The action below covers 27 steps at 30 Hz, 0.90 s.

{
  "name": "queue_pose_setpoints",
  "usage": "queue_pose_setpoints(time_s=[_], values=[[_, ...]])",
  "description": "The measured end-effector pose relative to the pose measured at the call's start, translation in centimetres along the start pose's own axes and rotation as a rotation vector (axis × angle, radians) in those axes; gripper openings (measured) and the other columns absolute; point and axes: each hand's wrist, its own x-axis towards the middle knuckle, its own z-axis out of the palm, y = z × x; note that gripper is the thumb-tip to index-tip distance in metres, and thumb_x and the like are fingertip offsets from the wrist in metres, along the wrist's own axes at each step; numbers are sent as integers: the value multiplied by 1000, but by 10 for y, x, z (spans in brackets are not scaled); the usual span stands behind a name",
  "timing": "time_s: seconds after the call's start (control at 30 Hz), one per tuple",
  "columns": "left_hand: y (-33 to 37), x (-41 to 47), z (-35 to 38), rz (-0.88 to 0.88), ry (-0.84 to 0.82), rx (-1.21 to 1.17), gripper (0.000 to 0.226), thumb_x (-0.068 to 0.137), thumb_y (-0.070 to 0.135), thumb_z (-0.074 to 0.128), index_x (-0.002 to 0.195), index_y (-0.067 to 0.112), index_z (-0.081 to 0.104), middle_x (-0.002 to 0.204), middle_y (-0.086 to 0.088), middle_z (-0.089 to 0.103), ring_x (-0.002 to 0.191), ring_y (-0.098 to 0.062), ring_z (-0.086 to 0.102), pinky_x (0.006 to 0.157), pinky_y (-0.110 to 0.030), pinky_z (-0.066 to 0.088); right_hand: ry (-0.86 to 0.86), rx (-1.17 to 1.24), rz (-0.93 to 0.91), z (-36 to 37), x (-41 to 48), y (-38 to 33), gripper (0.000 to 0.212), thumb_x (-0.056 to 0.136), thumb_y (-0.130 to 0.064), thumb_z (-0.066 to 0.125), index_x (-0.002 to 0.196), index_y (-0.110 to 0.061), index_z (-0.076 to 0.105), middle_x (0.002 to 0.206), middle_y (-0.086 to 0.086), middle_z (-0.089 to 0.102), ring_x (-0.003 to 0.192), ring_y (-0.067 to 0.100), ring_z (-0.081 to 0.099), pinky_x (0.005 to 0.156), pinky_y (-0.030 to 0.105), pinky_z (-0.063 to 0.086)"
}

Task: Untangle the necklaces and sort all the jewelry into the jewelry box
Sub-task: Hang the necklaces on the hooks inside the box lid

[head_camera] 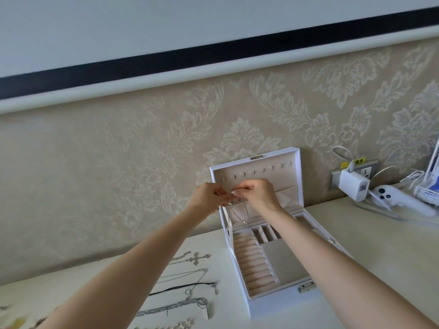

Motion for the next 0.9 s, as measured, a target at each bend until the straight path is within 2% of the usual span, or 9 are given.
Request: queue_pose_setpoints(time_s=[0.1,0.2,0.27,0.37,0.47,0.57,0.63,0.8,0.9], values=[[1,1,9,6,219,230,23,86,38,62,72,21,57,65,7,54,66,-14,52,47,-21,33,30,-3,-26,6,10,-2,10,74,-4,75,83,-8,75,78,5,73,68,6,65,75,18,50],[3,2,21,-94,371,209,18,88,38,57,80,22,64,76,1,64,74,-21,58,51,-22,34,139,-14,-80,18,18,-1,8,74,-3,74,75,-11,72,74,5,72,67,14,67,74,31,54],[5,5,27,-160,472,152,21,88,36,55,86,18,66,82,-4,67,79,-27,61,59,-25,38,195,-151,-149,24,20,0,6,77,-9,73,75,-12,69,72,2,71,70,19,66,68,32,51],[8,10,31,-168,576,139,25,89,33,52,88,10,62,84,-10,67,78,-31,60,60,-29,36,259,-213,-243,30,22,-2,8,77,-12,73,75,-9,65,69,5,69,71,24,62,64,33,45],[11,12,32,-162,596,184,22,90,28,49,86,8,56,85,-14,65,75,-32,57,61,-31,34,318,-213,-272,35,25,-6,10,79,-14,72,77,-9,63,69,4,67,70,24,61,63,34,45],[15,15,32,-181,608,217,21,91,26,48,86,7,56,85,-14,65,71,-30,49,61,-30,31,319,-238,-192,36,30,-8,15,80,-23,71,82,-12,62,76,1,68,76,20,62,66,31,42],[18,18,32,-213,611,189,22,90,25,49,88,6,59,87,-14,65,77,-32,55,62,-30,32,316,-271,-144,37,34,-10,15,81,-27,70,84,-14,63,80,0,69,82,20,63,68,31,42],[21,30,30,-398,540,-60,24,84,25,53,86,4,65,89,-13,67,82,-32,61,63,-29,41,297,-251,-53,43,34,-10,11,81,-29,66,81,-17,64,81,-5,69,82,17,63,71,31,46],[22,33,30,-439,509,-200,24,83,26,55,89,4,62,92,-12,65,87,-33,61,67,-30,44,292,-156,19,45,32,-13,8,81,-26,66,78,-18,65,82,-6,70,81,16,63,70,28,45]])
